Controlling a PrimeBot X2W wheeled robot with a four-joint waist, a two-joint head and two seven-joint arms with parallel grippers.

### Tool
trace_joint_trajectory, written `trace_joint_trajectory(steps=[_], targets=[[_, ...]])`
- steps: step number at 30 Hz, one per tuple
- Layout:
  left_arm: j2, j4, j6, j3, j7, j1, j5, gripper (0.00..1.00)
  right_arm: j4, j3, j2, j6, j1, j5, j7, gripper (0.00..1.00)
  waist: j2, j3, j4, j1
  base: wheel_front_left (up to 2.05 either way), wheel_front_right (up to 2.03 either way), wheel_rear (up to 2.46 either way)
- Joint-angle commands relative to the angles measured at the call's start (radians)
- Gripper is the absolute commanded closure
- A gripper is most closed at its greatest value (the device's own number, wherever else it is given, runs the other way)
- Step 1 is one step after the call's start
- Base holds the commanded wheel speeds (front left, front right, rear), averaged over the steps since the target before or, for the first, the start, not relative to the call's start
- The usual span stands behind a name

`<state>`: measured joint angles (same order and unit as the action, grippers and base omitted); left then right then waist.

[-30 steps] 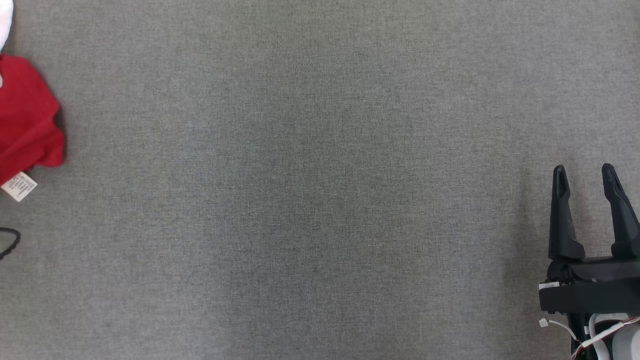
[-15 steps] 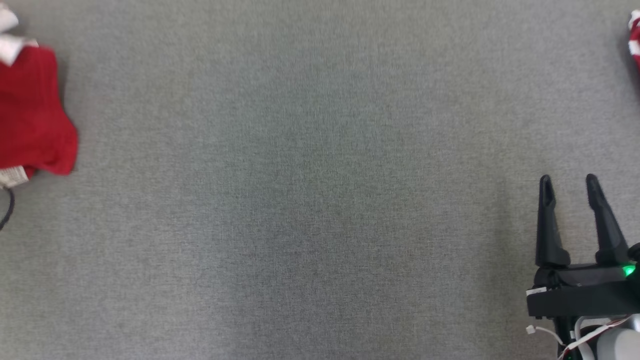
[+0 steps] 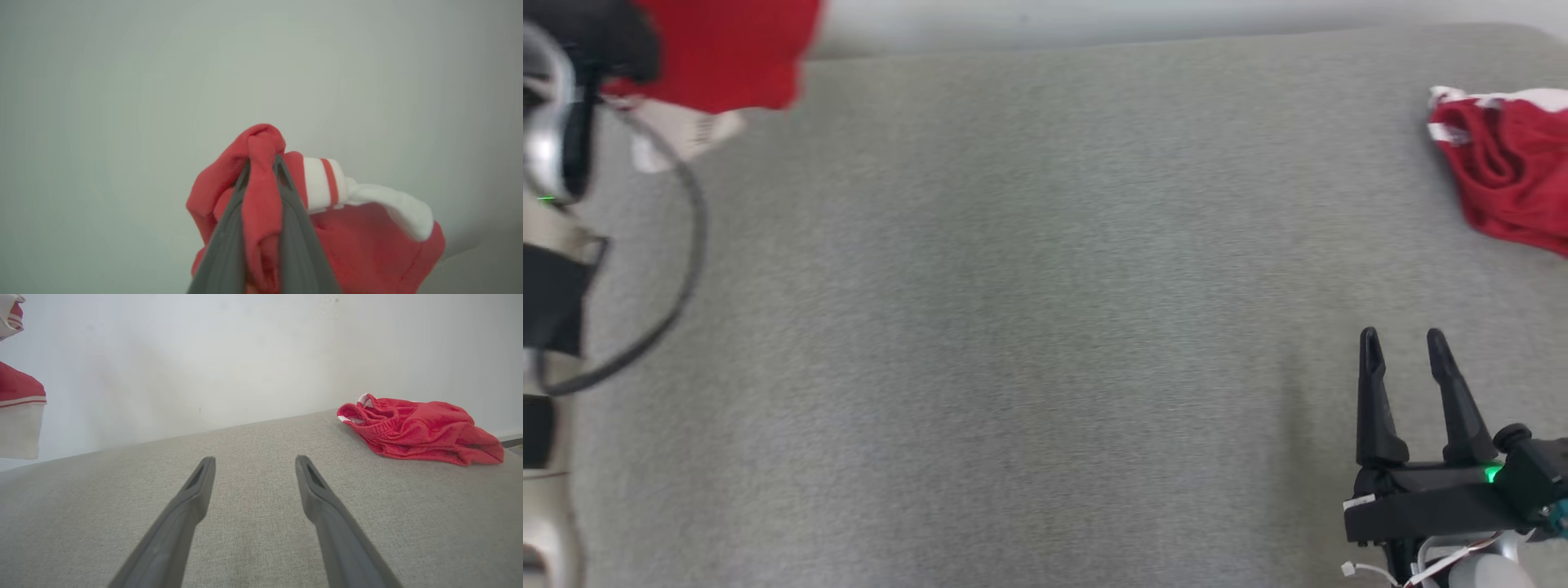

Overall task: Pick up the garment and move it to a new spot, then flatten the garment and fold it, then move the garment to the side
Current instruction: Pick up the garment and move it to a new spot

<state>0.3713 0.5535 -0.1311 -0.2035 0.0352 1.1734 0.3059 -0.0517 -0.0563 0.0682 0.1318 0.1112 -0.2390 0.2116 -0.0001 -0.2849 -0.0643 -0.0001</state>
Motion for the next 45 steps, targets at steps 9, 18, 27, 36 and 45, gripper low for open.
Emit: trace_joint_trajectory(steps=[9,18,27,36,45], targets=[[-0.157,-0.164,0.007,-0.119,-0.058,-0.068,0.03,1.0,-0.049,0.008,-0.014,-0.003,-0.03,-0.02,0.029,0.0,0.0001,0.096,-0.191,0.0001,0.0,0.0,0.0],[-0.268,-0.232,0.024,-0.217,-0.055,-0.199,0.048,1.0,-0.059,0.006,-0.017,-0.003,-0.042,-0.023,0.037,0.0,0.0001,0.105,-0.244,0.0001,0.0,0.0,0.0],[-0.281,-0.175,0.071,-0.273,-0.005,-0.462,0.073,1.0,-0.065,0.008,-0.018,-0.003,-0.021,-0.022,0.039,0.0,0.0001,0.08,-0.243,0.0001,0.0,0.0,0.0],[-0.28,0.069,0.073,-0.303,0.101,-0.569,0.069,0.0,-0.09,0.024,-0.018,-0.003,0.013,-0.019,0.041,0.0,0.0001,0.07,-0.213,0.0001,0.0,0.0,0.0],[-0.291,0.014,0.072,-0.288,0.214,-0.521,0.078,0.0,-0.084,0.003,-0.014,-0.003,-0.024,-0.004,0.031,0.0,0.0001,0.139,-0.12,0.0001,0.0,0.0,0.0]])
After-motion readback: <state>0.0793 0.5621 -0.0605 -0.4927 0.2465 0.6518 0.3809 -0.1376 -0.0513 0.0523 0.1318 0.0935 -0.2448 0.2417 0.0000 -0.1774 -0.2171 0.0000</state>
